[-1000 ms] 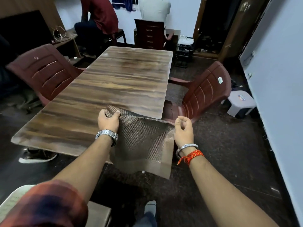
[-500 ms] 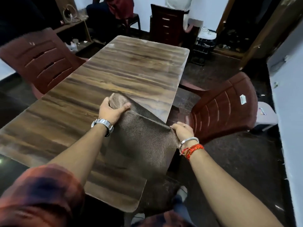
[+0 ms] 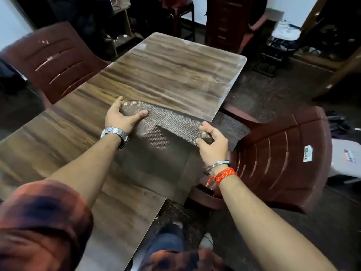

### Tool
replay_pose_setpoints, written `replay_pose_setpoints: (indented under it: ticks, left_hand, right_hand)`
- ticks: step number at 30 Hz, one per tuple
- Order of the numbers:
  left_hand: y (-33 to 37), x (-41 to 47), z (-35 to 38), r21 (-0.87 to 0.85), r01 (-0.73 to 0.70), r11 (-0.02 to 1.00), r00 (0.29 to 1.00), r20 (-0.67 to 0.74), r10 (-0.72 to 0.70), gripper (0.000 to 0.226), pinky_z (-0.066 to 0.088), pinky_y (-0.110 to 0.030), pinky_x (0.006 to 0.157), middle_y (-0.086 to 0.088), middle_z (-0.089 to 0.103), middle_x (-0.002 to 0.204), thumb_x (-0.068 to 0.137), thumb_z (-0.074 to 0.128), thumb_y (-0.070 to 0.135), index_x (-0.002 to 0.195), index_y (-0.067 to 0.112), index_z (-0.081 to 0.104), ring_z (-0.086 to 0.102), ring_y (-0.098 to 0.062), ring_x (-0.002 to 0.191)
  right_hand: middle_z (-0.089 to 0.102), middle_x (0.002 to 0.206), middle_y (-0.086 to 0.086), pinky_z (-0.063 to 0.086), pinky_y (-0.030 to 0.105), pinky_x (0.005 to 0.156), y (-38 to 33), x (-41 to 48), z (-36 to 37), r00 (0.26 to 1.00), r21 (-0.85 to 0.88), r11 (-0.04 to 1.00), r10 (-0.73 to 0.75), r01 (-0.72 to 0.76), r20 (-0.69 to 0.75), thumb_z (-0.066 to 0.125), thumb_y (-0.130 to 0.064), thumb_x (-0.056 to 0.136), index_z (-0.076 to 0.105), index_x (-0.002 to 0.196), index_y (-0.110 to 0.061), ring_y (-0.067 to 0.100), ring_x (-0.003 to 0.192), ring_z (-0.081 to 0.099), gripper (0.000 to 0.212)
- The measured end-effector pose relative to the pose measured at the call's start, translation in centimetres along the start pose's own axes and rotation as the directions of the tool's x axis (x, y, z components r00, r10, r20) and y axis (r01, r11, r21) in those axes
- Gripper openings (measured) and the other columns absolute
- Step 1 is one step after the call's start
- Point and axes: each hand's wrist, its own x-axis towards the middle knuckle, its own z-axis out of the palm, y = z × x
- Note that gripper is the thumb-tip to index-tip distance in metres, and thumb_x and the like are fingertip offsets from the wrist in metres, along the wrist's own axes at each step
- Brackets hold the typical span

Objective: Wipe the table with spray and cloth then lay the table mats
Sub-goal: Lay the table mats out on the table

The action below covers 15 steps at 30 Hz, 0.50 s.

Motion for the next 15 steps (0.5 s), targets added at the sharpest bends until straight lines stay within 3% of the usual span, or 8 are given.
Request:
replay_pose_setpoints:
  ticks: [2,4,6,7,9,10,12,15]
  left_hand:
    - [1.2,1.7,1.0,-0.001,-0.054,0.999,0.998,-0.030,0.054,0.092,0.033,-0.004,0.097,0.012,0.052,0.126,0.059,0.090,0.045,0.135,0.012,0.051,0.049,0.001,0.116]
    - [1.8,3.6,2.0,-0.034,-0.106,0.994,0.992,-0.072,0.104,0.072,0.036,-0.001,0.090,0.011,0.053,0.122,0.061,0.089,0.042,0.120,0.014,0.058,0.052,-0.002,0.110]
    - [1.2,5.3,2.8,-0.039,-0.116,0.992,0.989,-0.099,0.112,0.066,0.045,-0.019,0.095,0.009,0.056,0.120,0.056,0.087,0.053,0.107,0.025,0.055,0.058,-0.013,0.109]
    - [0.7,6.1,3.1,0.042,-0.095,0.995,0.992,-0.083,0.098,0.069,0.047,-0.029,0.096,0.007,0.056,0.120,0.057,0.084,0.060,0.109,0.028,0.052,0.059,-0.020,0.109]
    - [-1.3,7.1,4.3,0.378,-0.044,0.925,0.999,0.003,0.046,0.076,0.043,-0.042,0.100,0.000,0.046,0.140,0.070,0.072,0.063,0.131,0.027,0.043,0.054,-0.030,0.118]
    - [-2.4,7.2,5.1,0.520,-0.056,0.853,0.997,0.074,0.020,0.081,0.039,-0.046,0.104,-0.002,0.030,0.154,0.077,0.065,0.063,0.141,0.024,0.035,0.049,-0.032,0.126]
    - [-3.8,7.0,7.2,0.623,-0.101,0.776,0.976,0.212,-0.043,0.085,0.027,-0.054,0.111,0.000,0.005,0.162,0.083,0.055,0.065,0.151,0.025,0.023,0.036,-0.031,0.138]
    - [-5.6,5.8,10.9,0.707,-0.198,0.679,0.910,0.390,-0.140,0.084,0.010,-0.063,0.113,0.008,-0.004,0.162,0.082,0.039,0.077,0.152,0.039,0.012,0.010,-0.022,0.148]
  right_hand:
    - [0.070,0.106,-0.005,0.047,0.022,0.100,-0.2,1.5,0.6,0.997,0.050,0.995,-0.082,0.082,-0.010,0.061,0.015,0.072,0.069,0.091,-0.020,-0.004,0.100,0.064,0.040]
    - [0.070,0.106,-0.003,0.044,0.015,0.099,-0.5,3.1,1.1,0.985,0.077,0.982,-0.171,0.172,-0.016,0.059,0.018,0.072,0.068,0.092,-0.015,-0.007,0.102,0.063,0.039]
    - [0.068,0.110,-0.003,0.041,0.013,0.100,0.0,4.4,1.8,0.981,0.044,0.980,-0.194,0.195,-0.018,0.059,0.016,0.072,0.068,0.093,-0.013,-0.001,0.107,0.063,0.037]
    - [0.069,0.112,-0.003,0.041,0.017,0.103,0.5,4.9,2.2,0.987,0.006,0.987,-0.164,0.164,-0.001,0.061,0.013,0.071,0.068,0.094,-0.015,0.002,0.108,0.063,0.037]
    - [0.069,0.114,-0.002,0.036,0.034,0.113,2.1,5.8,3.0,0.998,-0.146,0.989,-0.003,0.011,0.056,0.067,0.003,0.072,0.069,0.101,-0.022,0.001,0.104,0.062,0.038]
    - [0.067,0.117,-0.003,0.026,0.041,0.118,3.0,6.0,3.3,0.992,-0.256,0.965,0.090,-0.064,0.091,0.069,-0.003,0.075,0.068,0.108,-0.023,0.002,0.108,0.060,0.039]
    - [0.053,0.143,-0.004,0.006,0.045,0.123,4.7,6.2,4.0,0.969,-0.463,0.878,0.204,-0.119,0.139,0.068,-0.016,0.082,0.061,0.125,-0.029,0.015,0.138,0.039,0.045]
    - [0.011,0.164,-0.007,0.007,0.055,0.118,6.6,6.4,4.8,0.906,-0.717,0.693,0.344,-0.069,0.246,0.057,-0.035,0.090,0.034,0.148,-0.036,0.034,0.150,-0.004,0.063]
